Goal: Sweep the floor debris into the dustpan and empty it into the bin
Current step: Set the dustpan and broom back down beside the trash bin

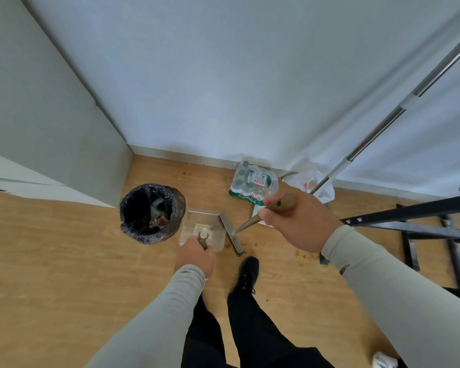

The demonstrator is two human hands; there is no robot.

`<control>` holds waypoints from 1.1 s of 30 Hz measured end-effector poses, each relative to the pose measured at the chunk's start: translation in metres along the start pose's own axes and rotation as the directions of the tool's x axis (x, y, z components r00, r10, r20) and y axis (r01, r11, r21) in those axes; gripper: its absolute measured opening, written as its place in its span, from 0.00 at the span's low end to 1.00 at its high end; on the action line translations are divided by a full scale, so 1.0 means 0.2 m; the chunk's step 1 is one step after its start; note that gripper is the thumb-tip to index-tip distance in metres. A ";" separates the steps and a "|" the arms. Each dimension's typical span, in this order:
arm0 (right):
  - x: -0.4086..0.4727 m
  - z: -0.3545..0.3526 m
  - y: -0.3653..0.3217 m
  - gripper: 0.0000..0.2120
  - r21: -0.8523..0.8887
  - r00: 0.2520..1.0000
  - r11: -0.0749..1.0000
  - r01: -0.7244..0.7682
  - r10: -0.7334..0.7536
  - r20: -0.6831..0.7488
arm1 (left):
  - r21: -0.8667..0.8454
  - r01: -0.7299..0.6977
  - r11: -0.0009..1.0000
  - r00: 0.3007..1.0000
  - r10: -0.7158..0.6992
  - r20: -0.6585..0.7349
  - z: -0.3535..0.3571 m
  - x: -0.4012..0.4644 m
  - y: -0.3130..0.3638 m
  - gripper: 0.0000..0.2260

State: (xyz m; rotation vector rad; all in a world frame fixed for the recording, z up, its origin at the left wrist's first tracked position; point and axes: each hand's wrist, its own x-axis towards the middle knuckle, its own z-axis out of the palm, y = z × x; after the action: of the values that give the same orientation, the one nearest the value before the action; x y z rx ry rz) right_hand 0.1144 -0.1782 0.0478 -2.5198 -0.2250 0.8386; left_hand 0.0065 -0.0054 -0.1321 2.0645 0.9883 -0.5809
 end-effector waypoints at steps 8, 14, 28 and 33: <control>-0.02 -0.11 0.01 0.15 -0.020 0.999 0.999 -0.038 0.038 -0.018 | 0.132 -0.114 0.985 0.992 0.107 0.061 -0.04 -0.02 0.12 0.06; 0.11 -0.09 -0.07 0.17 -0.073 1.000 0.997 0.014 -0.013 0.014 | 0.068 -0.058 0.996 0.992 0.050 0.116 -0.04 0.06 0.19 0.14; 0.31 -0.05 -0.30 0.14 -0.121 0.974 0.971 0.207 -0.193 0.114 | -0.163 -0.090 0.983 0.986 0.111 0.123 -0.05 0.08 0.22 0.26; 0.32 -0.03 -0.35 0.13 -0.117 0.964 0.963 0.242 -0.225 0.138 | -0.203 -0.121 0.972 0.983 0.146 0.114 -0.04 0.10 0.20 0.24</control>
State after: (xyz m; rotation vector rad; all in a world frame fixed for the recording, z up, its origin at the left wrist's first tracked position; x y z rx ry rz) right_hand 0.1690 -0.0997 0.0528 -2.4990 -0.6263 0.9091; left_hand 0.0505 -0.0061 -0.1225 1.8785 0.7918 -0.5175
